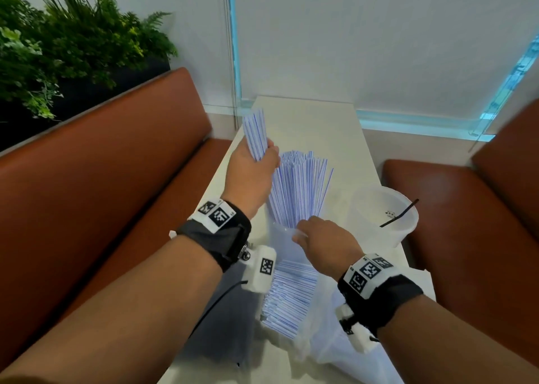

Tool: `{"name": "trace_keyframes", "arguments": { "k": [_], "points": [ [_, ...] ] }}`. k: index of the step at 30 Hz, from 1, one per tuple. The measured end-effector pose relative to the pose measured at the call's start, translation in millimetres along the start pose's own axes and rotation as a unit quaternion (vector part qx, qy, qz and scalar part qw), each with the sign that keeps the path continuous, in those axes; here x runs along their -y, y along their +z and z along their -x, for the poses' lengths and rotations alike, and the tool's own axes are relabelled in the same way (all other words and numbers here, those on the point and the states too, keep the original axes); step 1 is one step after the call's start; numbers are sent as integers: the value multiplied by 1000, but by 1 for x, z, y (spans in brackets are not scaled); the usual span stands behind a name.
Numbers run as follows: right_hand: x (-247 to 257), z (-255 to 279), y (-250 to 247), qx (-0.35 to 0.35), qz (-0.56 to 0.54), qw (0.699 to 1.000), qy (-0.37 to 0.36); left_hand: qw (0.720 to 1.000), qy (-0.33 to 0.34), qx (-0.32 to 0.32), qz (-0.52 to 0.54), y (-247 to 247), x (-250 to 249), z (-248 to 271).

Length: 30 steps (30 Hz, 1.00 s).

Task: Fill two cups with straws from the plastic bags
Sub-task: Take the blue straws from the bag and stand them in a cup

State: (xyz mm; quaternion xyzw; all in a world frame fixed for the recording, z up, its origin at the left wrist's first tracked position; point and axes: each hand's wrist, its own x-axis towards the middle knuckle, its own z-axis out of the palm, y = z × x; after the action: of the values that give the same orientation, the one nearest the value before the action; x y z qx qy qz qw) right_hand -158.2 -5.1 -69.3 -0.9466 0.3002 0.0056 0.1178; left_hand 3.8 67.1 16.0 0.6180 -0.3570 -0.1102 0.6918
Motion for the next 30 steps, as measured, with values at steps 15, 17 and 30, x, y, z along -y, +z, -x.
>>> {"name": "trace_keyframes", "arguments": {
  "k": [15, 17, 30],
  "points": [
    [-2, -2, 12, -20, 9, 1000, -17, 975, -74, 118, -175, 0, 53, -9],
    [-3, -2, 13, -22, 13, 1000, -18, 981, -34, 91, -167, 0, 48, -18],
    [-2, -1, 12, -26, 16, 999, -24, 895, 172, 187, -366, 18, 40, -43]
  ]
}}
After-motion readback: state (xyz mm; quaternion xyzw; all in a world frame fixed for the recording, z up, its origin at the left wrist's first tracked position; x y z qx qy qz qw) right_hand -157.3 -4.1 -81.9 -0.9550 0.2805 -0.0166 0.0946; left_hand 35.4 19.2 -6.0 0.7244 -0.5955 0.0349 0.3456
